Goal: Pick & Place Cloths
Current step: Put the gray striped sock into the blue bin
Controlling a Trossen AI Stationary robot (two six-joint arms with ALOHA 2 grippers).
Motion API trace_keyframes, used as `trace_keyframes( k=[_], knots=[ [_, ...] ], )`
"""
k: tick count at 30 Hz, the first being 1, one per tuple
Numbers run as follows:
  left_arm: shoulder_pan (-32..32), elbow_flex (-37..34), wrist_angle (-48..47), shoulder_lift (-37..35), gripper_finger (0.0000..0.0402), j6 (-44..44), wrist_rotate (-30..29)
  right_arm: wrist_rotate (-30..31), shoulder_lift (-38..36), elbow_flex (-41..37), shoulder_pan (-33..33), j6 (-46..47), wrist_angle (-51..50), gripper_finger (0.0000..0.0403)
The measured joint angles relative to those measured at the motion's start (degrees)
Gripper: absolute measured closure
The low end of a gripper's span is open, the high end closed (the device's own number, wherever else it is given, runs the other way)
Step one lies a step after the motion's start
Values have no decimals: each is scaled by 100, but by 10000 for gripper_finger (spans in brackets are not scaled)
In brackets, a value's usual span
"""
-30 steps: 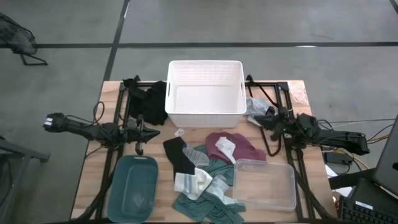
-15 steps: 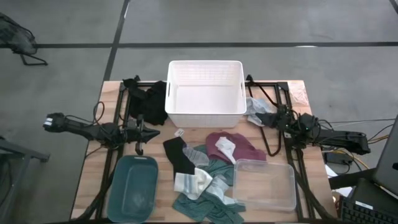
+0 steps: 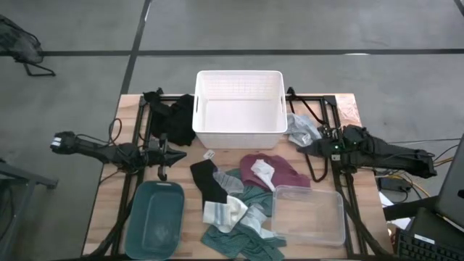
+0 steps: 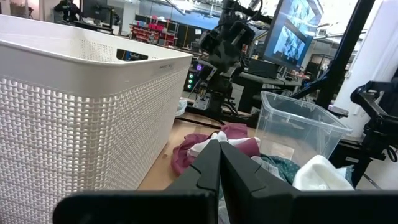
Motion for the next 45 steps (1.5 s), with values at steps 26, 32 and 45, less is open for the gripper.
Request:
trace_keyframes(
  k=[26, 32, 45],
  knots=[
    [14, 533, 2580, 93, 390, -3034, -570, 1223, 1664, 1313, -2, -682, -1067, 394],
    [14, 1081, 2505, 432, 390, -3424, -260, 1234, 1668, 1311, -2, -817, -890, 394],
    [10, 4754, -5051, 2841, 300, -3834, 699, 1520, 1670, 1253, -4, -1088, -914, 394]
  ],
)
